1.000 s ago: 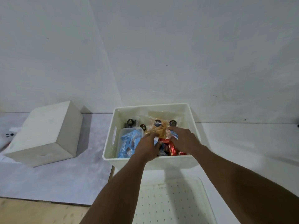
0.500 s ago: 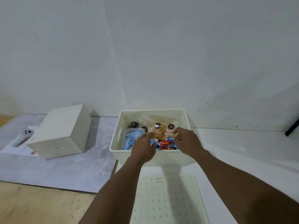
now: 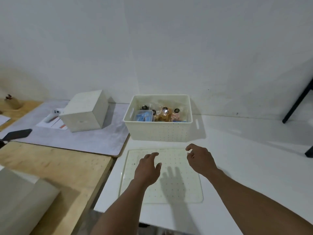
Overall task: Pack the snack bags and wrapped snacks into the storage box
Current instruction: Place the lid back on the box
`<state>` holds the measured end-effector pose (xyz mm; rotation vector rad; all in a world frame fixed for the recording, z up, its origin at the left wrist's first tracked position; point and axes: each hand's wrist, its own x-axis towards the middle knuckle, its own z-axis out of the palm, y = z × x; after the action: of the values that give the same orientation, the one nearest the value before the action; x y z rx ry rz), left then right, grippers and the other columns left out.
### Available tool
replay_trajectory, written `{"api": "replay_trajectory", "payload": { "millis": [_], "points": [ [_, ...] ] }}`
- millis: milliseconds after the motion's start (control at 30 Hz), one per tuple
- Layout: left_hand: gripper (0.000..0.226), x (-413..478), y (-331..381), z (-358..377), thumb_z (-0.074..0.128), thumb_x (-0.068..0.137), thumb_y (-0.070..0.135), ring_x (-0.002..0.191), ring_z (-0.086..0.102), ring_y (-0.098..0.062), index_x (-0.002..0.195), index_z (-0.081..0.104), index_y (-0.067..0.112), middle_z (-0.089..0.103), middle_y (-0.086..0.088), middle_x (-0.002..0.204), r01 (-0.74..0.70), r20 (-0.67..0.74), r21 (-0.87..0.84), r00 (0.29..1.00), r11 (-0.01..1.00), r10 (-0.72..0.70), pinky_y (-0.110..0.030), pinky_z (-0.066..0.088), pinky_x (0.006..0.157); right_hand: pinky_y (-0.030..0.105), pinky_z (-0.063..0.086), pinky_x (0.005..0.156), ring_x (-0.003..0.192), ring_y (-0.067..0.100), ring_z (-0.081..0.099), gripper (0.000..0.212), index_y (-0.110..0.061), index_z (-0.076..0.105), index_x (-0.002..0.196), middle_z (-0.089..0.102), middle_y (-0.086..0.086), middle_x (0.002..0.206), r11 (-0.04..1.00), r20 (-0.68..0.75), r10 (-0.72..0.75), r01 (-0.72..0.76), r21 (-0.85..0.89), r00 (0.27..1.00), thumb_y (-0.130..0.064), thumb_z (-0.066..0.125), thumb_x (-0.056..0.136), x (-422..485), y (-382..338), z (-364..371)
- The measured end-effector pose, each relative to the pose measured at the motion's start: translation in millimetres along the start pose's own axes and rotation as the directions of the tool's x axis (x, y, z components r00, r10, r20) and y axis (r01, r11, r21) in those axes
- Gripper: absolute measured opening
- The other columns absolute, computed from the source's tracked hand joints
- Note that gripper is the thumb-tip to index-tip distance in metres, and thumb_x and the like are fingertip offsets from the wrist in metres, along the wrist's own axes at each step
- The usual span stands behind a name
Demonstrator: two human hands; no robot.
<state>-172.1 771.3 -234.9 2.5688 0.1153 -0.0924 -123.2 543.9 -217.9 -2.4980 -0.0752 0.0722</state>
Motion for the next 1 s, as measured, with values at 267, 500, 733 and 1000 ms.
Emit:
{"api": "replay_trajectory", "payload": {
  "millis": [267, 500, 733, 1000],
  "points": [
    [0.053, -66, -50, 53, 0.052, 0.096, 0.043, 0.133, 0.042, -0.029, 0.145, 0.04, 0.03, 0.043, 0.0, 0.151, 0.192, 0.13, 0.076, 0.971, 0.978, -0.201, -0.043, 0.042, 0.105, 0.035, 0.048, 0.088, 0.11, 0.025, 0.055, 0.03, -0.023, 0.058, 0.121, 0.06, 0.004, 0.113, 0.997, 0.118, 0.072, -0.067, -0.044, 0.99, -0.025, 0.058, 0.091, -58, 41, 60],
    [0.06, -67, -90, 76, 0.049, 0.095, 0.049, 0.148, 0.014, -0.039, 0.149, 0.032, 0.032, 0.015, -0.004, 0.164, 0.32, 0.122, 0.236, 0.927, 0.918, -0.354, -0.054, 0.028, 0.116, 0.044, 0.046, 0.097, 0.127, 0.036, 0.041, 0.052, -0.021, 0.04, 0.141, 0.037, 0.013, 0.142, 0.941, 0.167, 0.311, -0.279, -0.189, 0.936, -0.029, 0.058, 0.092, -64, 68, 99],
    [0.066, -45, -120, 67, 0.053, 0.088, 0.058, 0.138, 0.023, -0.051, 0.145, 0.027, 0.036, 0.001, -0.009, 0.162, 0.515, 0.079, 0.218, 0.837, 0.829, -0.541, -0.056, 0.036, 0.11, 0.044, 0.043, 0.097, 0.119, 0.04, 0.047, 0.052, -0.017, 0.041, 0.135, 0.046, 0.017, 0.13, 0.876, 0.167, 0.456, -0.409, -0.255, 0.874, -0.036, 0.057, 0.09, -34, 67, 114],
    [0.082, -30, -117, 40, 0.054, 0.07, 0.083, 0.129, 0.038, -0.043, 0.14, 0.039, 0.042, 0.025, -0.007, 0.153, 0.51, -0.002, 0.273, 0.848, 0.816, -0.53, -0.052, 0.034, 0.107, 0.042, 0.052, 0.088, 0.103, 0.041, 0.057, 0.054, -0.016, 0.045, 0.135, 0.036, 0.018, 0.126, 0.871, 0.119, 0.49, -0.482, -0.09, 0.863, -0.028, 0.063, 0.085, -13, 62, 99]
  ]
}}
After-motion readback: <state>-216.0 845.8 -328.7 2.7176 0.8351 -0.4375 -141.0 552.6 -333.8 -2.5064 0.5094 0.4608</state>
